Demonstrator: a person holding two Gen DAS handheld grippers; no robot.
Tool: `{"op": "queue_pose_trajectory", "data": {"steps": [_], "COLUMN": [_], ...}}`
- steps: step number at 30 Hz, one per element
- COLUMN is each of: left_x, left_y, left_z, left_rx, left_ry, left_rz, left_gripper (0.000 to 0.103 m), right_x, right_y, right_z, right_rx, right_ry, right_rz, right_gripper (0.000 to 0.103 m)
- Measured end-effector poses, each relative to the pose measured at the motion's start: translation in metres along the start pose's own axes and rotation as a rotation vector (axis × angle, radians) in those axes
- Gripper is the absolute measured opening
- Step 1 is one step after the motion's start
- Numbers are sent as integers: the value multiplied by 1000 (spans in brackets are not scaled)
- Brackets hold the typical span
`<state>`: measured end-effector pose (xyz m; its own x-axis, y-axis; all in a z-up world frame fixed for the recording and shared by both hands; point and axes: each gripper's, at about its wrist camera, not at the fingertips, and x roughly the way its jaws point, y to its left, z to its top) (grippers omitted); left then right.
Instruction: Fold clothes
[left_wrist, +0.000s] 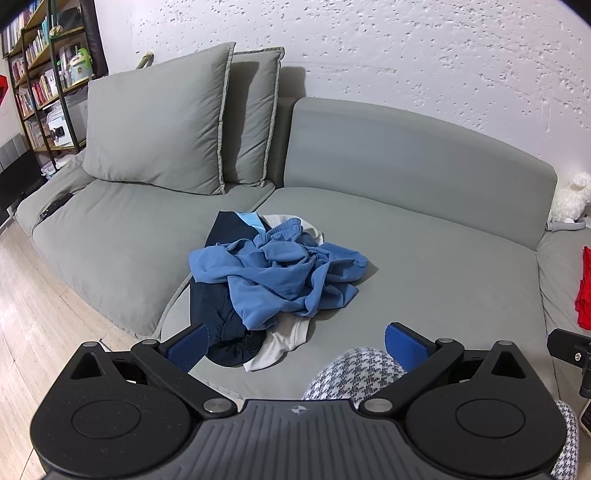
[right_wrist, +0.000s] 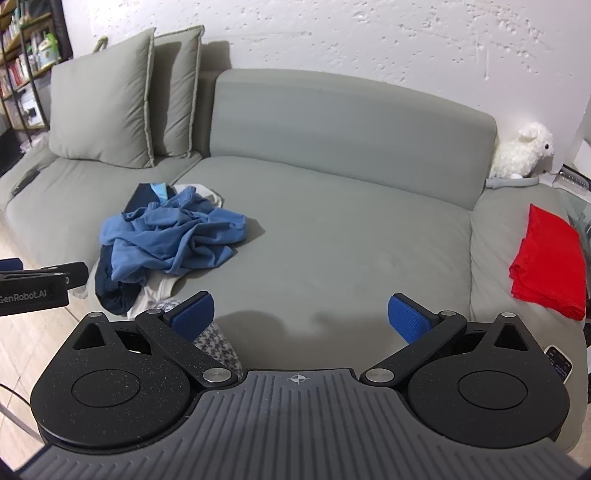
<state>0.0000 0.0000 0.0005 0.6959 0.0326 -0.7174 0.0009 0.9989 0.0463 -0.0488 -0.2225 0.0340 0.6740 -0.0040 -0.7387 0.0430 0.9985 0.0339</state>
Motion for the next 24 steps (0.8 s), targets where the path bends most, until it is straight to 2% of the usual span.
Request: {"op": "queue_pose_trajectory", "data": {"steps": [6,13,22,24], "left_x": [-9,25,33,35], "left_y": [3,-4,-8,-8], "left_z": [9,-19,-36,-32], "left_rx": [-7,1,7,4], "left_ry": [3,-10,-15,-8], "left_rz": [-5,9,18,19], "left_gripper": [103,103,103,103], "right_x": [1,2,4,5], "right_y": [5,6,7,6], "right_z": [0,1,-2,-2], "right_rx": [5,-2,5,8], "right_ry": [2,3,6,7], "right_rz": [-5,-2,-11,-13], "right_gripper": [103,103,103,103]}}
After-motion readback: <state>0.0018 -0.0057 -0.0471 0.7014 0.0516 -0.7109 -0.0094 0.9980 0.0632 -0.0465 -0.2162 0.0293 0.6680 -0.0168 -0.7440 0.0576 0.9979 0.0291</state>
